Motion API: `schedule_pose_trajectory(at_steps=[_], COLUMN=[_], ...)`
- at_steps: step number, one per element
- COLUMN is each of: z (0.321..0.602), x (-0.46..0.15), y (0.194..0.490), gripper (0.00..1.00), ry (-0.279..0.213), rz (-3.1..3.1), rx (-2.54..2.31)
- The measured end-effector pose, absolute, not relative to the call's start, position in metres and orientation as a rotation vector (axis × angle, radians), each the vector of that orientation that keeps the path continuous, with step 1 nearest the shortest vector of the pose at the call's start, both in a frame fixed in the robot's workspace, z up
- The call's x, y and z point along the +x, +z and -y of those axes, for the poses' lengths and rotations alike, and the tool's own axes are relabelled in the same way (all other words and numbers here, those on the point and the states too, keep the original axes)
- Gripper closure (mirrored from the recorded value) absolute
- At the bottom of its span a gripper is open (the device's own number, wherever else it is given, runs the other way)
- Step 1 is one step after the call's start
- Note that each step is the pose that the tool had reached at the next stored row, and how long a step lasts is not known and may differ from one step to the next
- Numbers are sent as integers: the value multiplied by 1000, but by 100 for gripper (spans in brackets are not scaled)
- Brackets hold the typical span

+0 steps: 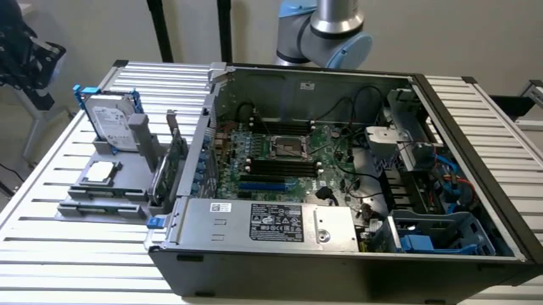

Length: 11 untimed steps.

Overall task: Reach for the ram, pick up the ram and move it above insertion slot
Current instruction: 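Reach for the ram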

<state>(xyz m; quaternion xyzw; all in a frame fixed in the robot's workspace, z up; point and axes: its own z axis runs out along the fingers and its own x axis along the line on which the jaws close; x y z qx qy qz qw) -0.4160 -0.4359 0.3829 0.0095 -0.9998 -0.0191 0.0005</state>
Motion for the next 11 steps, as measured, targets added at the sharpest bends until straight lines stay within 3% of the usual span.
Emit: schedule_pose_trajectory(at_steps=[11], z=[465], x=[-394], y=[381], gripper=[89], ry=[-60], rz=[3140], rx=[30])
